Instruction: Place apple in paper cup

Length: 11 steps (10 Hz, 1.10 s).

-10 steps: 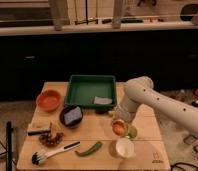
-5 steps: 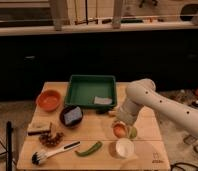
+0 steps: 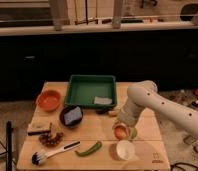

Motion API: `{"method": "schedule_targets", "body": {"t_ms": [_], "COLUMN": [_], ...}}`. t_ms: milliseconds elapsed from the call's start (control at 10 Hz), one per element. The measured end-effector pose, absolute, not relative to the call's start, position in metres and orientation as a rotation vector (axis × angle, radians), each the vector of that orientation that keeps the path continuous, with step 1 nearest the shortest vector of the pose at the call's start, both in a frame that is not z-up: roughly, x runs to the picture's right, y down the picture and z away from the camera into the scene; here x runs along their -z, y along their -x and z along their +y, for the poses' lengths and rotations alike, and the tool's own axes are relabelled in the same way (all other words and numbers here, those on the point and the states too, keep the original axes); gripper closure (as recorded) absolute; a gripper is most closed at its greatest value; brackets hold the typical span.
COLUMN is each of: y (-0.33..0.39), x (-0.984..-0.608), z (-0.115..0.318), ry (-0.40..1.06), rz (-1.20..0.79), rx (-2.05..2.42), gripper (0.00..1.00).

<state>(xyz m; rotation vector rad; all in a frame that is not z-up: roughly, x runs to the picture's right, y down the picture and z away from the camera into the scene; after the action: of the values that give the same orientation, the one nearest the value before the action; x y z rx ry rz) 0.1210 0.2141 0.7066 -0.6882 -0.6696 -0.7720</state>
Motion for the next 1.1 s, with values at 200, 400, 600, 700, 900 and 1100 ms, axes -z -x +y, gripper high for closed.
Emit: {"method": "schedule_targets", "body": {"t_ms": [200,400,600,700,900,1100], "y": [-0.124,-0.122,-0.125,-0.126,-0.126,-0.127], "x": [-0.705,-0.701,-0.697,-0.696,-0.693,-0.686], "z": [0.217,0.213,0.208,0.206,0.203,0.201], "ry": [0.691,0.685,0.675,0.672,0.666,0.655], "rz": [-0.673,-0.666,-0.653,-0.648,-0.642,-0.640], "rx": [0.761,0.780,0.788,0.791,0.801,0.812], "gripper": [1.00,1.00,1.00,1.00,1.00,1.00]}}
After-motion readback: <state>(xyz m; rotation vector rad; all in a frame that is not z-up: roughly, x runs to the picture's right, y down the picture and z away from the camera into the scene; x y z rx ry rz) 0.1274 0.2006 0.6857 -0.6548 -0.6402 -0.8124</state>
